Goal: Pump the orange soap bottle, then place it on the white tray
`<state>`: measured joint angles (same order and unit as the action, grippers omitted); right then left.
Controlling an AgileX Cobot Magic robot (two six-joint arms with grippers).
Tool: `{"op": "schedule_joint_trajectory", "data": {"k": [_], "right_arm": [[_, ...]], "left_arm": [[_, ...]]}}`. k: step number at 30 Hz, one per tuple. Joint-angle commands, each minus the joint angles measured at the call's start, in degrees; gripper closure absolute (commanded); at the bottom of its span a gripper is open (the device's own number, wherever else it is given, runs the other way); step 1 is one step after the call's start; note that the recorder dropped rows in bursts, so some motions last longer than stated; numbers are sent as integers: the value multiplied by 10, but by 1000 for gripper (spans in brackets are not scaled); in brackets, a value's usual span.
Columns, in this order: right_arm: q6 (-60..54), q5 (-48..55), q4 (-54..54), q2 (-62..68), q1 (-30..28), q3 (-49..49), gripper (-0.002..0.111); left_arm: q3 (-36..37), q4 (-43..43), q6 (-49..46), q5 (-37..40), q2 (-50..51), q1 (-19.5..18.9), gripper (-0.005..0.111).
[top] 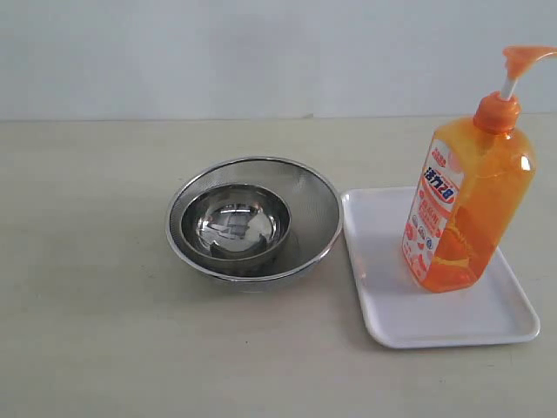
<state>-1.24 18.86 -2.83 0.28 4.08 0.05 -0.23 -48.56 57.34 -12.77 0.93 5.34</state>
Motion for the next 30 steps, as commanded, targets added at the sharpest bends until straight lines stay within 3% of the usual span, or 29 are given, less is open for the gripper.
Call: {"op": "schedule_joint_trajectory", "data": {"k": [1,6,10,13,15,30], "right_arm": [[0,-2,4,-3,-2,0,109],[0,-2,4,-3,-2,0,109],[0,-2,4,-3,-2,0,109],[0,-2,4,-3,-2,0,109],[0,-2,4,-3,-2,0,109],[0,-2,4,-3,-2,0,109]], "left_arm": [[2,-27,-88,78,-2,-2,102],[2,36,-131,194,-2,-2,102],[2,197,-310,279,-2,-2,102],[2,333,-479,290,-2,-2,102],[2,391,-542,290,-2,-2,102],[2,509,-573,295,-2,-2,102]]}}
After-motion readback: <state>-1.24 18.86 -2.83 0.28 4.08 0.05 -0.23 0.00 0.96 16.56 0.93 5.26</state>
